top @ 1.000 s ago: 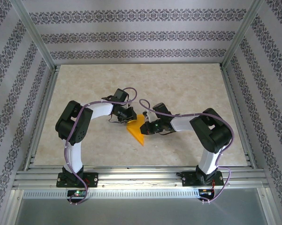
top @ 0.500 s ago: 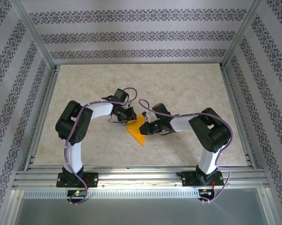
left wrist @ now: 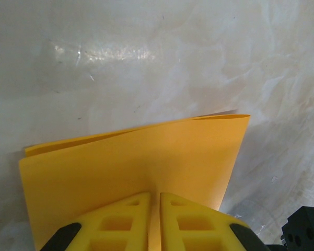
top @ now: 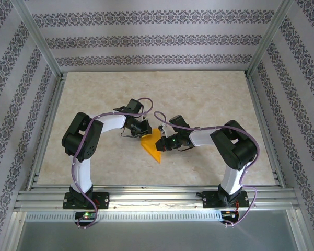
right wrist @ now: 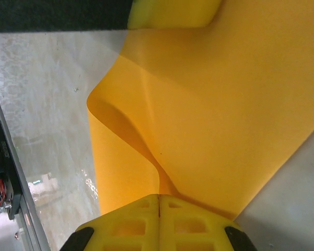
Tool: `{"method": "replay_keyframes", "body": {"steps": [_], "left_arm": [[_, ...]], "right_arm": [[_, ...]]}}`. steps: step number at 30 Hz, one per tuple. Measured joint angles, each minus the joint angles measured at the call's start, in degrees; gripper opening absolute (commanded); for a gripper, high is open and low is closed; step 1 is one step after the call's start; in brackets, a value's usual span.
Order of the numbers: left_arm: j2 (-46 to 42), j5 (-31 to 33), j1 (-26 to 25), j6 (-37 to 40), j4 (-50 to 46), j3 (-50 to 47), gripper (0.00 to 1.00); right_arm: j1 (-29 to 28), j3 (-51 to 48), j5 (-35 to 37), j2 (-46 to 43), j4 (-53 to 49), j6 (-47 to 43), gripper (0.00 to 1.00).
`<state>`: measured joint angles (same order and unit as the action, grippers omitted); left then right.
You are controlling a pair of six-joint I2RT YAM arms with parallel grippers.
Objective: Fold a paper plane with a square sheet of paper (pick it up from the middle)
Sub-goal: Third fold the triangle at the center of the table.
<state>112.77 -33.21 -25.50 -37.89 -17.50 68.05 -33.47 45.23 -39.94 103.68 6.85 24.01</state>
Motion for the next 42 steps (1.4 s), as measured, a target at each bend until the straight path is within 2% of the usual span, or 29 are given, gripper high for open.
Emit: {"method": "replay_keyframes", "body": {"steps": [21, 42], "left_arm": [[0.0, 0.0, 0.0, 0.0, 0.0, 0.0, 0.13], [0.0, -0.2, 0.0, -0.4, 0.8, -0.6, 0.12]], "right_arm": [[0.0, 2.4, 1.4, 0.1, -5.2, -2.0, 0.00], [0.4, 3.0, 1.7, 0.9, -5.9, -1.9, 0.00]]}}
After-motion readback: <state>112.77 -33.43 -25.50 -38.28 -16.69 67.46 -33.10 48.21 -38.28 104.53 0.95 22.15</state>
